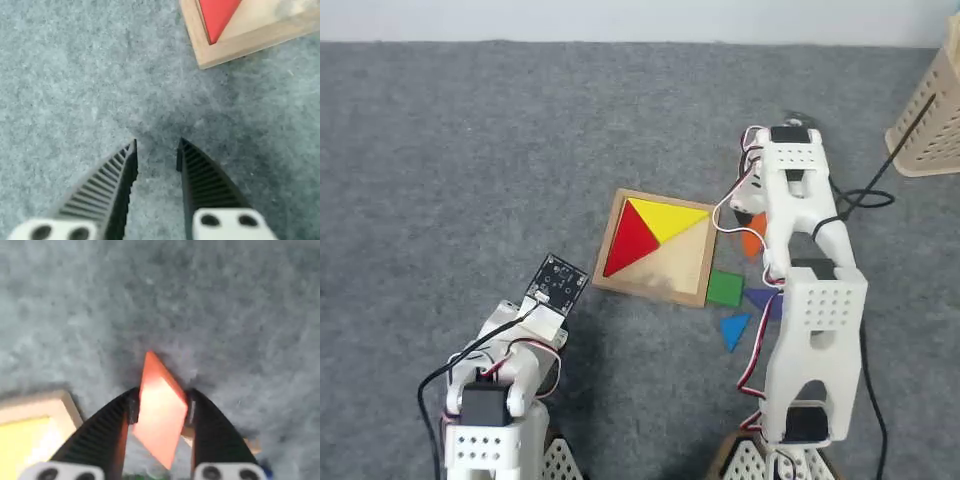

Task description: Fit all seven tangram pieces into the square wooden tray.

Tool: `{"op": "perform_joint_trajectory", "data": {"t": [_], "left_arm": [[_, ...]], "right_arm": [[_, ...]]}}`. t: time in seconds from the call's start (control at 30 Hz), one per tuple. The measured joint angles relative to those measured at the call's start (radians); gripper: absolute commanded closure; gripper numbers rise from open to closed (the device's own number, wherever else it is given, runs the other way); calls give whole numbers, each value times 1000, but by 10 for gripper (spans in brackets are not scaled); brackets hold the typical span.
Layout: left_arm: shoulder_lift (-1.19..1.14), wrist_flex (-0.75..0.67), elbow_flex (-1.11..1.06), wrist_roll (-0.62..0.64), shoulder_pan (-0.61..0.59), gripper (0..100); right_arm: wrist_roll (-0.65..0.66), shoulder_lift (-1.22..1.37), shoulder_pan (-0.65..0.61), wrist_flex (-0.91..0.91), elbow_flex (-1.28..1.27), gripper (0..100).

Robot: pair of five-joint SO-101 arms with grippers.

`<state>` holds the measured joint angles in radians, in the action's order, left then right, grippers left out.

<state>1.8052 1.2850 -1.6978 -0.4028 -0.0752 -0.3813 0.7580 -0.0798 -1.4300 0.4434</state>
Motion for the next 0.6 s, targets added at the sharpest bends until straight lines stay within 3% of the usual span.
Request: {"op": "perform_joint_trajectory", "data": {"t": [0.13, 0.33, 0.6], "left_arm": [[0, 0, 0, 0, 0, 878], [0, 0, 0, 0, 0, 878], [0, 0, 0, 0, 0, 878]], "right_arm": [[158, -57, -8, -34, -3, 994], [206, -305, -38, -41, -149, 991], [310, -632, -293, 169, -563, 989]]}}
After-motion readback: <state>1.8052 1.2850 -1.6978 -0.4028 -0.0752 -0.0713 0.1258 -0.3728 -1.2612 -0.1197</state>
